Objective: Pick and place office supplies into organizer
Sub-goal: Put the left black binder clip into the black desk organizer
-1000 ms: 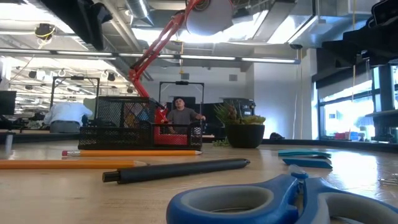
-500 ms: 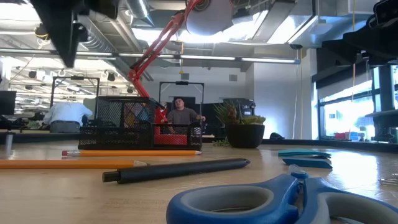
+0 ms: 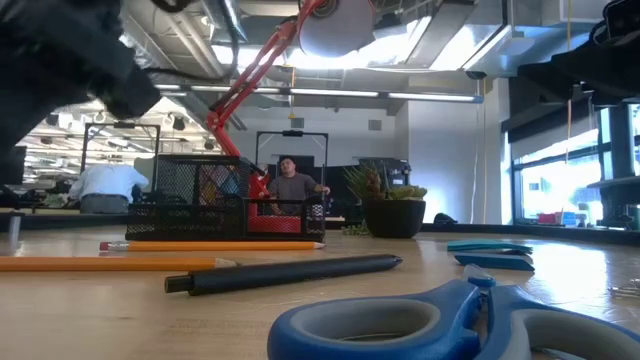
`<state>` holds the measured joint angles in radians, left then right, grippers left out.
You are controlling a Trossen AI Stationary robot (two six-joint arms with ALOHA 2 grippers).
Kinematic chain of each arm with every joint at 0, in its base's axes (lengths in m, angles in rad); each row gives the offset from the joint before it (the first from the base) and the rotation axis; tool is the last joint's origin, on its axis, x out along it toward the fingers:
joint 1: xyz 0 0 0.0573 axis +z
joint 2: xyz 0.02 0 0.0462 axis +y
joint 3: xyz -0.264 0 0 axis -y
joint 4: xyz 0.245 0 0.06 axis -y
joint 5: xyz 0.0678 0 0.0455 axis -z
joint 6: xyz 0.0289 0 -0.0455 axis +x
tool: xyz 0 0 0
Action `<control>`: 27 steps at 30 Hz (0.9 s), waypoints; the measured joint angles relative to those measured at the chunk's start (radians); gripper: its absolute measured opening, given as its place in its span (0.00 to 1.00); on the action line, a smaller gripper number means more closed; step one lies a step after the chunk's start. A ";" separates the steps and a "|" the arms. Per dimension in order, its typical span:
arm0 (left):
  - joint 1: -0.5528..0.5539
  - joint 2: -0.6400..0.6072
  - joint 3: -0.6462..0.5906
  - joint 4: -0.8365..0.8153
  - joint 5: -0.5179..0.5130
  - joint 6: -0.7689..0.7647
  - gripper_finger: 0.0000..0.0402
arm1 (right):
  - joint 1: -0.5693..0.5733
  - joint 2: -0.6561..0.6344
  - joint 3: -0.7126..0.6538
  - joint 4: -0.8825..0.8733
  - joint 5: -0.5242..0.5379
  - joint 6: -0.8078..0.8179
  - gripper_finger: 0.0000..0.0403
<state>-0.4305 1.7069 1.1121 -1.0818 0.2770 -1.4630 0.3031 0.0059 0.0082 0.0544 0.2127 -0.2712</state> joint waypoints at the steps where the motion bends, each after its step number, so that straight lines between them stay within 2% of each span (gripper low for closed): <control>1: -0.011 0.011 0.000 0.009 0.003 -0.013 0.51 | 0.000 0.000 0.000 0.000 0.000 0.000 0.60; 11: -0.089 0.033 0.000 0.066 -0.005 -0.220 0.51 | 0.000 0.000 0.000 0.000 0.000 0.015 0.60; 27: -0.092 0.038 -0.010 0.070 -0.033 -0.226 0.51 | 0.000 0.000 0.000 0.000 -0.001 0.001 0.60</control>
<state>-0.5220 1.7449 1.1024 -1.0118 0.2440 -1.6894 0.3031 0.0060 0.0082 0.0547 0.2121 -0.2700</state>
